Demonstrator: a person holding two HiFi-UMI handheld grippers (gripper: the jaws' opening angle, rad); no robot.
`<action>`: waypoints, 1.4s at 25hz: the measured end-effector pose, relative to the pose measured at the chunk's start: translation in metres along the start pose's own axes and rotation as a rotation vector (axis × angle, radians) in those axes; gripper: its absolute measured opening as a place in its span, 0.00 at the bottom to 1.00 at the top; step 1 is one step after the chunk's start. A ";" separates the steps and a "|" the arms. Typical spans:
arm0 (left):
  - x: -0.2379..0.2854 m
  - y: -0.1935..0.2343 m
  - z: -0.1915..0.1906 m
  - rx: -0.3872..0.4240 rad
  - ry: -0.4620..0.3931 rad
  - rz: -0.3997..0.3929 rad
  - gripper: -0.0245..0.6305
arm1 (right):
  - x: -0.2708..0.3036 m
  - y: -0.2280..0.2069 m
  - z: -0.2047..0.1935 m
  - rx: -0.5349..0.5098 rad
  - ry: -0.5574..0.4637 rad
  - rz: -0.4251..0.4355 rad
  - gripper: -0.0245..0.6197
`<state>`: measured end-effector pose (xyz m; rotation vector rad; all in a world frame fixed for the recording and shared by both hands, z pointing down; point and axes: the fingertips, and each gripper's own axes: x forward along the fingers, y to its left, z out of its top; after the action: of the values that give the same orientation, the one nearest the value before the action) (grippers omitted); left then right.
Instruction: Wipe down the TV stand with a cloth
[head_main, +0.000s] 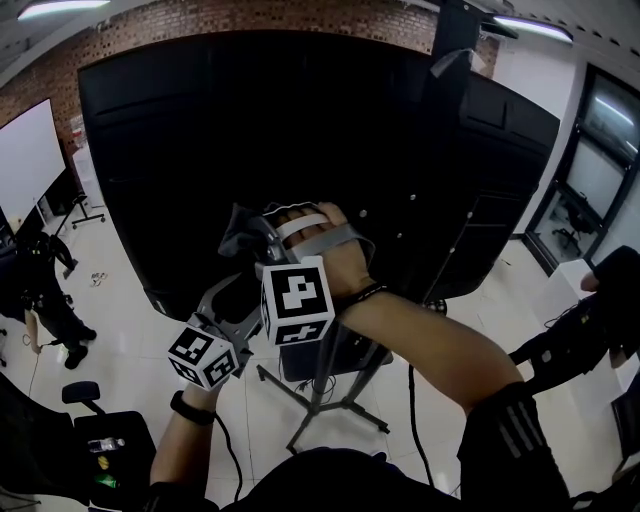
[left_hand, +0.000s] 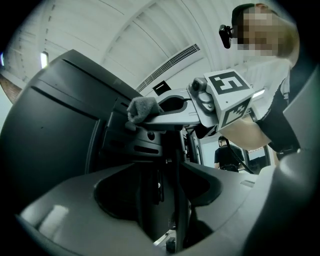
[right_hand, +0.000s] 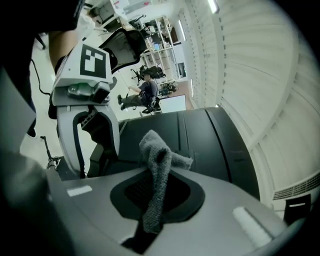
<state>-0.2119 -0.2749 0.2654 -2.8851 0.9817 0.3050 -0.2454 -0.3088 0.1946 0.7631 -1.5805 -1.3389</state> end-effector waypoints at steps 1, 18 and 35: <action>-0.004 0.002 -0.002 -0.001 0.002 0.007 0.45 | 0.006 0.002 0.007 0.002 -0.012 0.005 0.07; -0.013 0.002 -0.018 -0.028 0.023 0.019 0.45 | 0.029 0.029 -0.025 -0.078 0.110 0.041 0.07; 0.035 -0.036 -0.023 -0.052 0.016 -0.110 0.45 | -0.018 0.029 -0.066 -0.041 0.155 -0.011 0.07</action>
<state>-0.1592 -0.2702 0.2808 -2.9792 0.8250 0.3043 -0.1753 -0.3143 0.2188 0.8314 -1.4250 -1.2843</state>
